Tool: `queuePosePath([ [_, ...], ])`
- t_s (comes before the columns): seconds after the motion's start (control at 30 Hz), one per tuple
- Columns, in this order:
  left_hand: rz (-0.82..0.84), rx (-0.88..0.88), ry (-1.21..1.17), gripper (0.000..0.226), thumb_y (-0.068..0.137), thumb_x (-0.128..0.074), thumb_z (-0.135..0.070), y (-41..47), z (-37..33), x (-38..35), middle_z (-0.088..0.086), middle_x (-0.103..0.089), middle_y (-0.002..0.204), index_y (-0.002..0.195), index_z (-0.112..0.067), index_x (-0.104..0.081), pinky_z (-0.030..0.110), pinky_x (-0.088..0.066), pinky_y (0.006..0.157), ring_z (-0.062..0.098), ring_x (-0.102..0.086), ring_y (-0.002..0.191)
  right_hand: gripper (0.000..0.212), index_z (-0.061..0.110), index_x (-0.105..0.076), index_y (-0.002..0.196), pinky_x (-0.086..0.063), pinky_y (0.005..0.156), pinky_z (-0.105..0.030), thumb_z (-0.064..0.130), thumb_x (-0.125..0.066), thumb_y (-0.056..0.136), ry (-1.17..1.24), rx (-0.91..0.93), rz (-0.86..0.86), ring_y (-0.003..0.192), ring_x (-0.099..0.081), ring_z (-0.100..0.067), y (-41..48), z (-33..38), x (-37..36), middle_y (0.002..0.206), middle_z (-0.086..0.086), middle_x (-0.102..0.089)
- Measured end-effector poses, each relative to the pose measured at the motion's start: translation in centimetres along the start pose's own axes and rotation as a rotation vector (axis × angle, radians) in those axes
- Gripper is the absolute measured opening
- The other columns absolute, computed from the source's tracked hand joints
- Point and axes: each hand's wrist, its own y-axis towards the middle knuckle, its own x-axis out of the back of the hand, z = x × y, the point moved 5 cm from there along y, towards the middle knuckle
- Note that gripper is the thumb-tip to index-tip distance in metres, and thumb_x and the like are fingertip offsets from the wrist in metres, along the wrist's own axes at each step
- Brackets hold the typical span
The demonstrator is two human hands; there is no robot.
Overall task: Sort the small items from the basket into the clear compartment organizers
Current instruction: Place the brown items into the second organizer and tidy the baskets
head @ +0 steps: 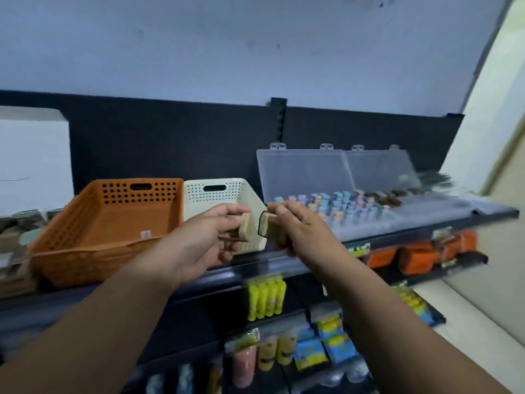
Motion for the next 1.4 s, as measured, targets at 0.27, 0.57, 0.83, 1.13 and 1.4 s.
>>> queuePosePath([
  [0.27, 0.18, 0.009, 0.056, 0.038, 0.084, -0.062, 0.005, 3.6, 2.4, -16.1, 0.004, -0.061, 0.076, 0.112, -0.02, -0.058, 0.022, -0.046, 0.05, 0.011, -0.053, 0.057, 0.024, 0.018, -0.055, 0.117, -0.04, 0.056, -0.026, 0.017, -0.056, 0.093, 0.161, -0.222, -0.041, 0.072, -0.056, -0.017, -4.2, -6.4, 14.4, 0.098, -0.005, -0.06],
  [0.57, 0.175, -0.121, 0.244, 0.02, 0.08, -0.071, -0.025, 10.6, 2.2, -25.2, 0.002, -0.07, 0.104, 0.1, -0.022, -0.068, 0.033, -0.043, 0.093, 0.018, -0.061, 0.101, 0.034, 0.029, -0.053, 0.116, -0.054, 0.079, -0.04, 0.006, -0.059, 0.092, 0.255, -0.198, -0.177, 0.082, -0.065, -0.024, -3.3, -11.5, 24.6, 0.111, -0.013, -0.062],
  [0.83, 0.243, -0.226, 0.334, 0.017, 0.085, -0.067, -0.033, 19.8, -0.2, -31.7, -0.004, -0.07, 0.091, 0.096, -0.02, -0.068, 0.027, -0.042, 0.07, 0.013, -0.06, 0.083, 0.041, 0.026, -0.057, 0.117, -0.054, 0.073, -0.031, -0.002, -0.058, 0.088, 0.123, -0.183, -0.272, 0.076, -0.063, -0.017, 3.1, -14.0, 32.6, 0.109, -0.007, -0.062],
  [1.13, 0.197, -0.206, 0.463, 0.049, 0.067, -0.071, -0.028, 28.6, -1.3, -37.0, 0.003, -0.064, 0.109, 0.112, -0.022, -0.054, 0.038, -0.054, 0.089, 0.021, -0.065, 0.096, 0.045, 0.03, -0.047, 0.123, -0.055, 0.078, -0.032, 0.006, -0.063, 0.088, -0.163, -0.243, -0.308, 0.09, -0.066, -0.019, 9.1, -17.6, 41.5, 0.111, 0.004, -0.06],
  [1.4, 0.068, -0.183, 0.642, 0.043, 0.082, -0.072, -0.013, 35.7, -0.5, -40.7, -0.002, -0.063, 0.109, 0.121, -0.023, -0.056, 0.028, -0.053, 0.078, 0.016, -0.063, 0.096, 0.036, 0.029, -0.054, 0.114, -0.045, 0.064, -0.02, 0.018, -0.072, 0.084, -0.514, -0.121, -0.181, 0.092, -0.06, -0.01, 18.2, -20.9, 48.7, 0.114, 0.009, -0.058],
])
